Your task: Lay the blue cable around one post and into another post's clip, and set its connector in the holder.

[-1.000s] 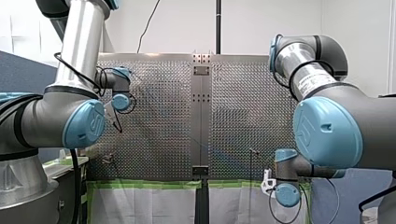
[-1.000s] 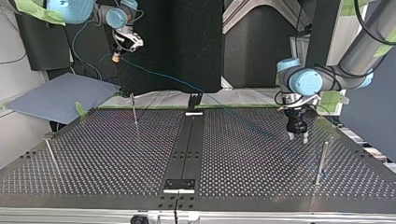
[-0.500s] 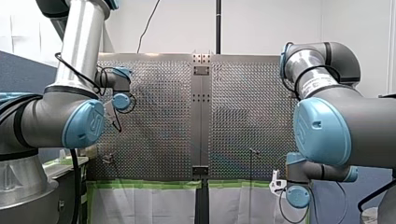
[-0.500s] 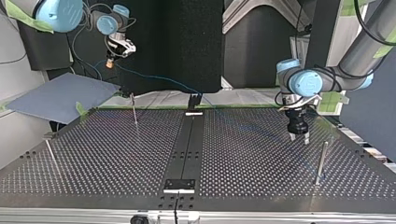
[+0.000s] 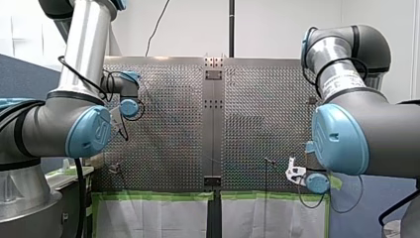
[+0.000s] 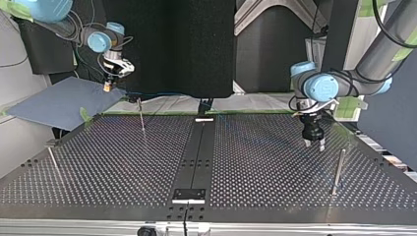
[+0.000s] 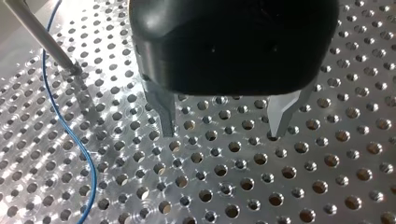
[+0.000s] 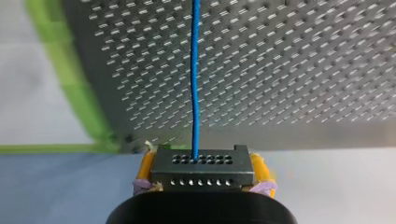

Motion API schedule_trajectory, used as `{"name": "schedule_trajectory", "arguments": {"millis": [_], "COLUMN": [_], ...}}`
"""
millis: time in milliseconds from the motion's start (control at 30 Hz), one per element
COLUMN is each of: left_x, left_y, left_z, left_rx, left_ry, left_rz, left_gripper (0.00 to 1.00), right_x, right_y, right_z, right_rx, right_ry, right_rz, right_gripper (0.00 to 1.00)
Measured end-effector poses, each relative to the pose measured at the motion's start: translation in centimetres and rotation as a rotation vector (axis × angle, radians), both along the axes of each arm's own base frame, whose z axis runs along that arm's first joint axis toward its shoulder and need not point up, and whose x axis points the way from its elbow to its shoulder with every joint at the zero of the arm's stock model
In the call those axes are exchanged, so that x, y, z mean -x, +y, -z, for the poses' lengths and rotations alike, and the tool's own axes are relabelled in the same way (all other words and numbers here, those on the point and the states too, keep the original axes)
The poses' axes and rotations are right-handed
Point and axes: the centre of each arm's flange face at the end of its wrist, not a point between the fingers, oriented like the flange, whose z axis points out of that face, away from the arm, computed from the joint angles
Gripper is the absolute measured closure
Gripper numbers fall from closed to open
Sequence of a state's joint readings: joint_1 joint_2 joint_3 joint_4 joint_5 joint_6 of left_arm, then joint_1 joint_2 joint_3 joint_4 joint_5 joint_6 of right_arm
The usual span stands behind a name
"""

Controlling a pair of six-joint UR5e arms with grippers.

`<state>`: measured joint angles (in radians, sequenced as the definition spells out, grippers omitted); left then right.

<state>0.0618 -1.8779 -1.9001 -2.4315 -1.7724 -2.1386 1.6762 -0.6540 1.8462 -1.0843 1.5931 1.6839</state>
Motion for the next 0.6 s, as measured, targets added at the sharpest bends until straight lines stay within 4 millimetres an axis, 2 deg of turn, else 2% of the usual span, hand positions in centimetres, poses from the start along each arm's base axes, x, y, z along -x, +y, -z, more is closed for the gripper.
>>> {"name": "schedule_trajectory", "arguments": {"millis": [333, 600], "left_x": [0.2, 0.2], "left_y": [-0.6, -0.9], "left_z": [0.1, 0.1], "left_rx": [-0.005, -0.006], "left_ry": [0.009, 0.01], "left_rz": [0.009, 0.014], "left_gripper": [0.02, 0.02], "right_x": [0.2, 0.7], "right_y": [-2.1, -2.6], "right_z": [-4.6, -4.4], "right_rx": [0.069, 0.073], "right_ry": [0.003, -0.001], "right_rz": [-0.062, -0.105], "right_gripper": [1.0, 1.0]}}
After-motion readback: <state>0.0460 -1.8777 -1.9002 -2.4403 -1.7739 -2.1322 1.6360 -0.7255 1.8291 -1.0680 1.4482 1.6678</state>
